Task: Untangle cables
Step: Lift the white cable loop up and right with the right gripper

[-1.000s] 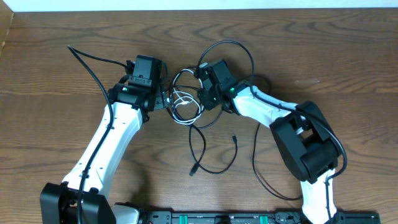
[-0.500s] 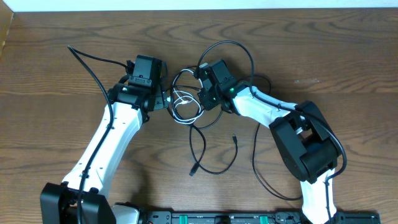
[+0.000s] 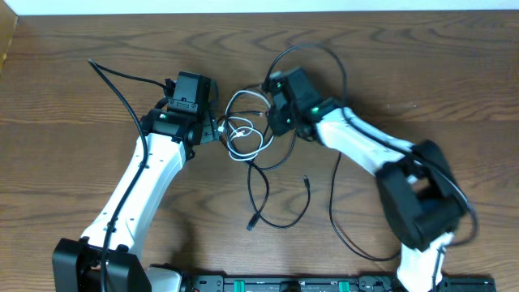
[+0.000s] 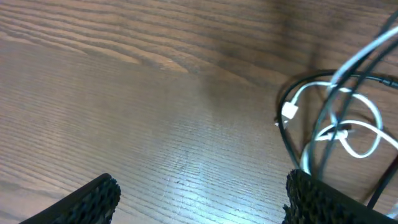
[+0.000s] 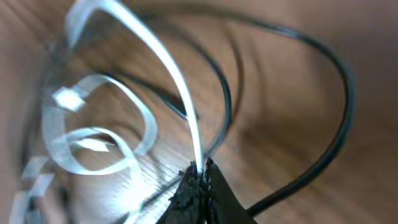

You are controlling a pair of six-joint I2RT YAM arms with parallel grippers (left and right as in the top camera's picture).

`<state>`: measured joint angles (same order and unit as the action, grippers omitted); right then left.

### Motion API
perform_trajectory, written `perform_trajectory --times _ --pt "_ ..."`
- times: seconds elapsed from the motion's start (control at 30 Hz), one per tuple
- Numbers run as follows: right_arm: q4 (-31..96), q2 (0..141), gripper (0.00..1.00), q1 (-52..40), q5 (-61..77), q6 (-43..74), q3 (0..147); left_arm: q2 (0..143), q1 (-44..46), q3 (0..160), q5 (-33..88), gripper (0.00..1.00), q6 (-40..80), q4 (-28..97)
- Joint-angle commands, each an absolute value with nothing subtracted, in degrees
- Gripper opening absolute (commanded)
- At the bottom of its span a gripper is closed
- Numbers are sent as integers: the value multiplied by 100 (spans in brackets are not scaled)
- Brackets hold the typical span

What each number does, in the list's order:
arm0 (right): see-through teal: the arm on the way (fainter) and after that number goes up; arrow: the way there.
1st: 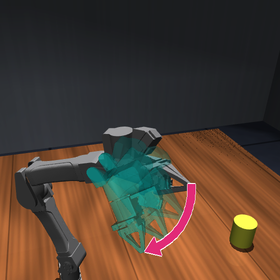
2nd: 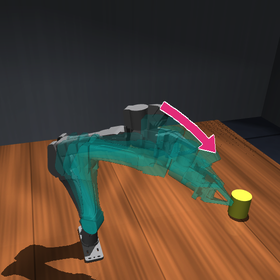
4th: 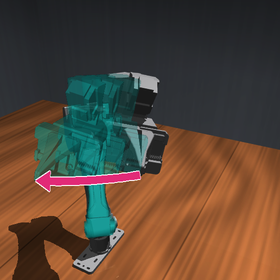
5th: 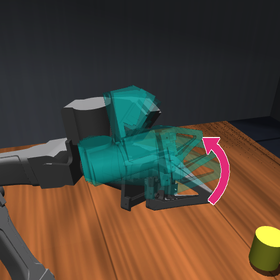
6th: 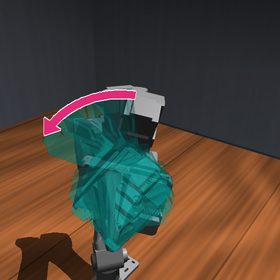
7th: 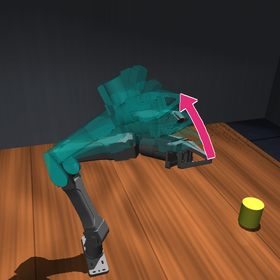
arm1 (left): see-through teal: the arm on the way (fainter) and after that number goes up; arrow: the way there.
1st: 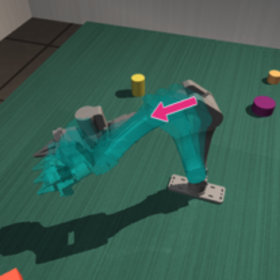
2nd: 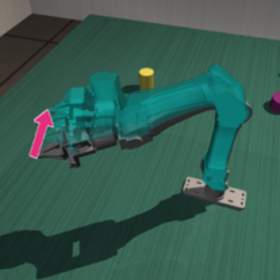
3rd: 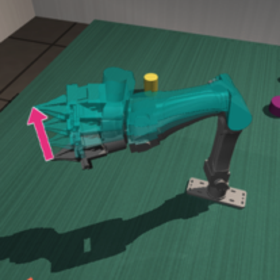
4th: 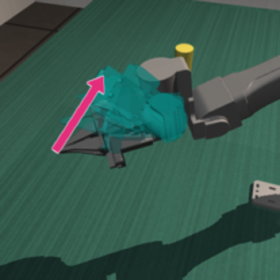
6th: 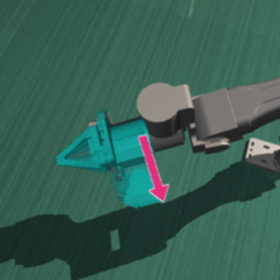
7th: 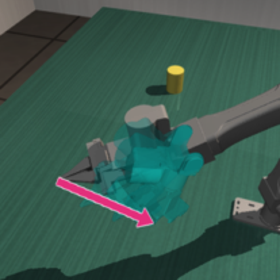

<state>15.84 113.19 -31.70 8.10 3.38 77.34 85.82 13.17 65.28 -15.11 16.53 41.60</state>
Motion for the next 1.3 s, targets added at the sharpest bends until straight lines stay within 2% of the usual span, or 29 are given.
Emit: perform_trajectory --times 0.0,0.57,1.27 --pt "1682 10429 1 -3055 803 132 7758 8573 1286 6493 -1505 86 1684 4171" --pt "1780 7839 1 -3030 134 -257 7758 8573 1286 6493 -1409 86 1684 4154" --pt "1398 7111 1 -3020 -760 -845 7758 8573 1288 6493 -1245 86 1684 4088"
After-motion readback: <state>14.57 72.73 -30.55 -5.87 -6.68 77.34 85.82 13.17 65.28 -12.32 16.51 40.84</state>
